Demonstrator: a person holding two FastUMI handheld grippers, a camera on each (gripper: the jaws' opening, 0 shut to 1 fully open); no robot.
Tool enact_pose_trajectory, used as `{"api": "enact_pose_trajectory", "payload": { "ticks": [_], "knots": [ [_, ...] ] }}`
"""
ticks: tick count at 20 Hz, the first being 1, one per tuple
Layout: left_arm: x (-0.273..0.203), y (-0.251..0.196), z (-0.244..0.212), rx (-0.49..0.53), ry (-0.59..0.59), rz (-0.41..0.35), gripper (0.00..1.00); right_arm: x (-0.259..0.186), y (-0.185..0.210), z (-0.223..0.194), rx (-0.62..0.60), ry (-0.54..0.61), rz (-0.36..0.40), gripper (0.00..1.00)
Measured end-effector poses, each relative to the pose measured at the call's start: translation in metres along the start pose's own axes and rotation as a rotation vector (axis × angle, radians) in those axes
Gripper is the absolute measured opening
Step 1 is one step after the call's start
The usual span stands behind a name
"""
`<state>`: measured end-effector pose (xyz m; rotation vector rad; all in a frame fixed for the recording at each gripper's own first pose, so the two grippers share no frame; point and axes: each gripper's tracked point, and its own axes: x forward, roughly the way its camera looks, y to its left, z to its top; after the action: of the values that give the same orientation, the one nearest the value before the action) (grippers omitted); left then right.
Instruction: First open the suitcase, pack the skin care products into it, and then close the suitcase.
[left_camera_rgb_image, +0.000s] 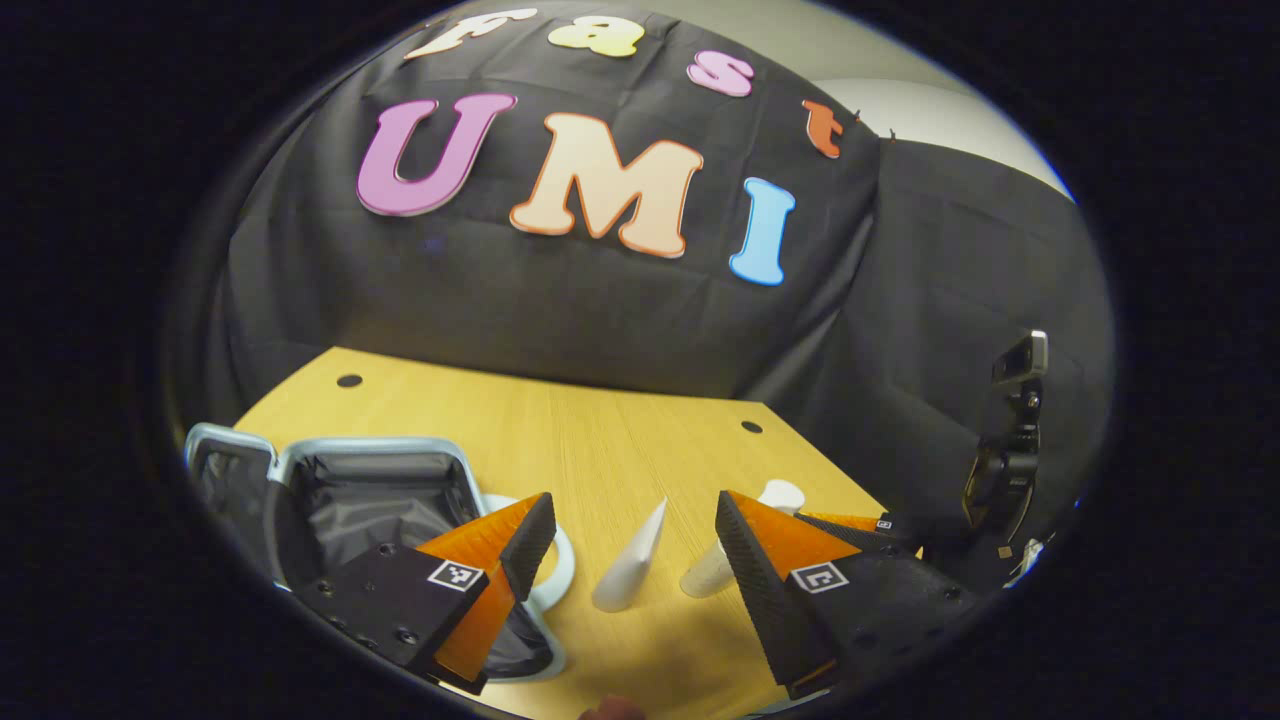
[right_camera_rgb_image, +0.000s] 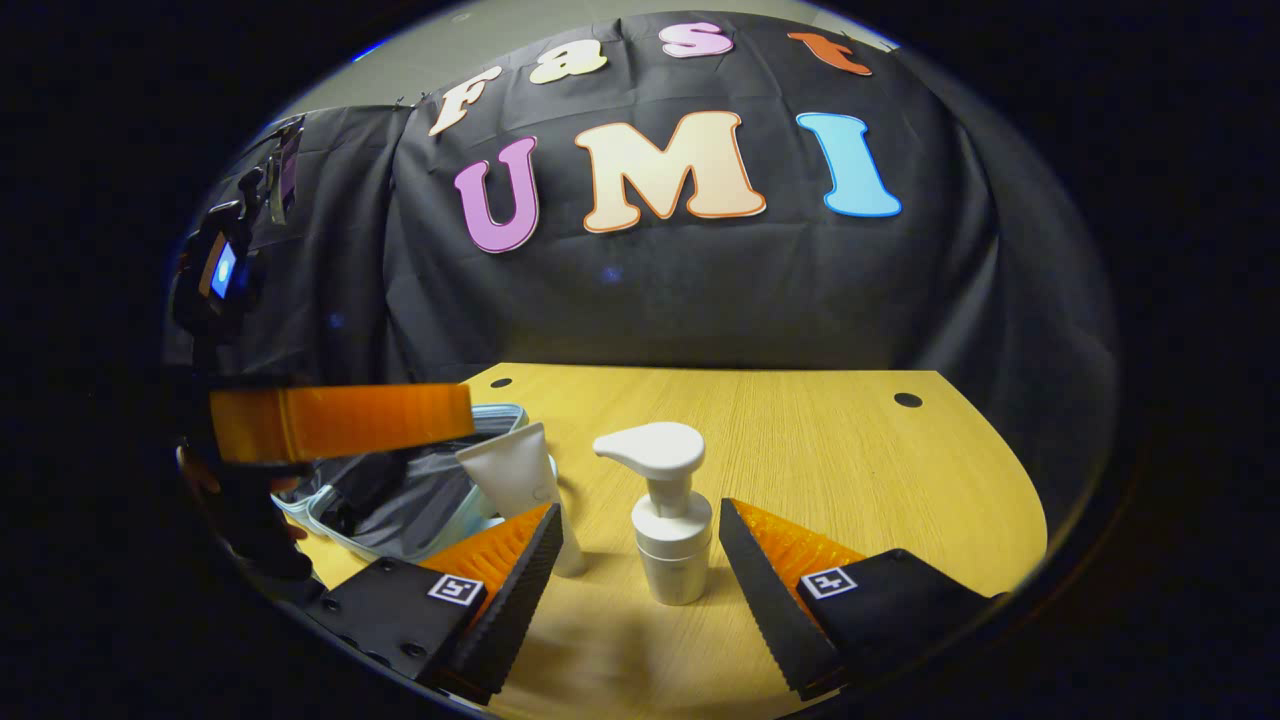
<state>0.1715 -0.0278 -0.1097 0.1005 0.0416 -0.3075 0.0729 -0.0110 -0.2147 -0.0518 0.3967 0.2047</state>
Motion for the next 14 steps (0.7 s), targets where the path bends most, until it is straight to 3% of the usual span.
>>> {"api": "enact_pose_trajectory", "payload": {
  "ticks": [7, 9, 10, 11, 13, 14],
  "knots": [
    [0.045, 0.012, -0.063, -0.059, 0.116, 0.114, 0.90, 0.032, -0.007, -0.030, 0.001, 0.051, 0.048, 0.99],
    [0.052, 0.014, -0.073, -0.076, 0.138, 0.126, 0.74, 0.037, -0.010, -0.034, -0.014, 0.055, 0.050, 0.99],
    [0.056, 0.016, -0.076, -0.078, 0.146, 0.136, 0.75, 0.039, -0.012, -0.036, -0.019, 0.058, 0.052, 0.99],
    [0.057, 0.019, -0.078, -0.081, 0.154, 0.139, 0.66, 0.041, -0.013, -0.038, -0.021, 0.065, 0.054, 0.98],
    [0.059, 0.024, -0.081, -0.081, 0.162, 0.159, 0.43, 0.046, -0.015, -0.043, -0.020, 0.081, 0.059, 0.91],
    [0.059, 0.025, -0.080, -0.077, 0.161, 0.164, 0.41, 0.047, -0.016, -0.043, -0.019, 0.082, 0.061, 0.84]
  ]
}}
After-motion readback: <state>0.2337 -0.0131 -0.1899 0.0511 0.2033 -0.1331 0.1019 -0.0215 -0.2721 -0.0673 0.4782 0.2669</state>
